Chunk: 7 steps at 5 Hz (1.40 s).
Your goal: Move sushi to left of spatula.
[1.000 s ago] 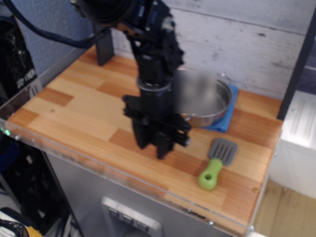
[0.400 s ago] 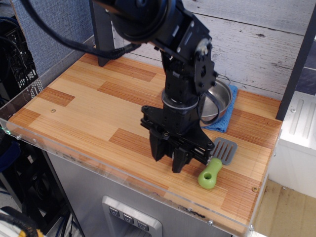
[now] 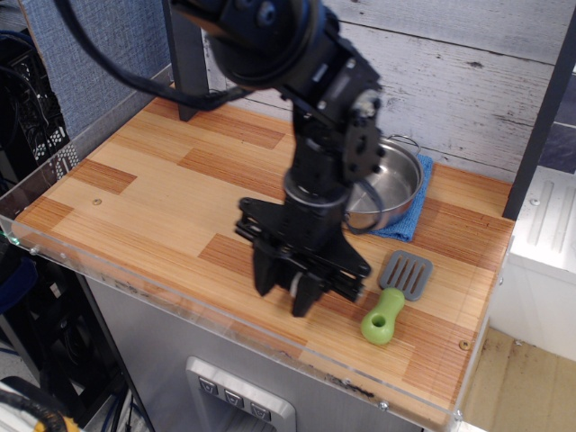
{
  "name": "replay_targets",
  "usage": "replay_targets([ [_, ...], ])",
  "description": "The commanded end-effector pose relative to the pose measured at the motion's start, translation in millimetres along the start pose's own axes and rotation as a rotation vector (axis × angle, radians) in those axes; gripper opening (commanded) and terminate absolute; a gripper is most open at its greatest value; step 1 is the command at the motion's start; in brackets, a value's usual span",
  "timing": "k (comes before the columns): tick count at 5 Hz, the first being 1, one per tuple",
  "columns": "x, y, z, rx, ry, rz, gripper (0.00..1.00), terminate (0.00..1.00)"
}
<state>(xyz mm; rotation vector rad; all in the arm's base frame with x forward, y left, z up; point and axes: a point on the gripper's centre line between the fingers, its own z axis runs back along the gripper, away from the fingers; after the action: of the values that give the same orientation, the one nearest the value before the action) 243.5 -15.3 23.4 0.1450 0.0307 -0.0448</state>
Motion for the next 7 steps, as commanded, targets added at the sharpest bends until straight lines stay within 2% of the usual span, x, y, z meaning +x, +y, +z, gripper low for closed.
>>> replay_targets([
  [1, 1.8, 15.0, 16.8, -0.048, -0.029, -0.001, 1.0, 0.0],
  [2, 0.7, 18.2, 32.8, -0.072, -0.075, 0.001, 1.0, 0.0],
  [4, 0.2, 39.4, 93.9, -0.107, -0.235, 0.055, 1.0, 0.0],
  [5, 1.3, 55.3, 117.9, -0.106, -0.285, 0.095, 1.0, 0.0],
  [6, 0.7, 65.8, 129.5, -0.115, -0.31, 0.125, 1.0, 0.0],
  [7, 1.8, 68.9, 130.4, -0.122, -0.292, 0.127, 1.0, 0.0],
])
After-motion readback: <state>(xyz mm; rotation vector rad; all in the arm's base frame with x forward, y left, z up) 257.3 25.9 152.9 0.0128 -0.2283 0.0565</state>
